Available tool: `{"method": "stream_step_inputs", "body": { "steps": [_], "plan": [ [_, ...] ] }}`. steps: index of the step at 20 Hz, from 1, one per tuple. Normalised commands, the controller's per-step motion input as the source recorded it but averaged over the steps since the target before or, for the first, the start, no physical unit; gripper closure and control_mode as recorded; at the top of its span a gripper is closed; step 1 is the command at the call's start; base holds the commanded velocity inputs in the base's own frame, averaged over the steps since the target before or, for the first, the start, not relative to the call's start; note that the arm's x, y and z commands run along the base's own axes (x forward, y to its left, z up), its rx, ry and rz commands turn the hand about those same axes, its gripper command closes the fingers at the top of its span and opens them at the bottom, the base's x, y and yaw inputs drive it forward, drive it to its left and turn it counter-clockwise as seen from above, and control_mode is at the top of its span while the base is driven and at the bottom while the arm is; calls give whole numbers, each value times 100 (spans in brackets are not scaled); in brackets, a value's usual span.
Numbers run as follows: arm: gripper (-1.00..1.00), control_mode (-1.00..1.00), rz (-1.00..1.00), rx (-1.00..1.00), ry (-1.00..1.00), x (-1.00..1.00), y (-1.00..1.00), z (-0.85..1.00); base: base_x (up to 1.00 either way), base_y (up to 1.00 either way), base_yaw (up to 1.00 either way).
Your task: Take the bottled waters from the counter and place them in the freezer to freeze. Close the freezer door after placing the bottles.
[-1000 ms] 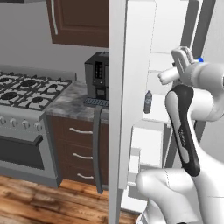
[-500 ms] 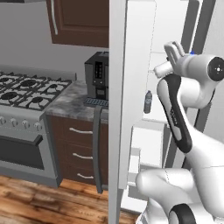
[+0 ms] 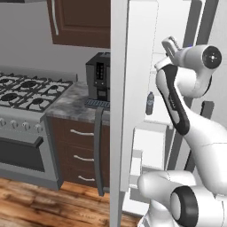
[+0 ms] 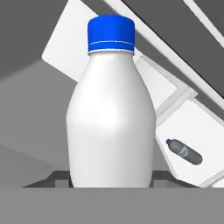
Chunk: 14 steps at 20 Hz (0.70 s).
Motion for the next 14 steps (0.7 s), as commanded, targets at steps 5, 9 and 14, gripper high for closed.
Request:
{"method": "stream_step_inputs", "body": {
  "steps": [5, 9, 14],
  "plan": [
    [100, -100, 0, 0, 0, 25, -26, 0, 0, 0, 0],
    [100, -100, 0, 0, 3, 42, -29, 0, 0, 0, 0],
    [100, -100, 0, -3, 1, 35, -3, -2, 0, 0, 0]
  ]
}}
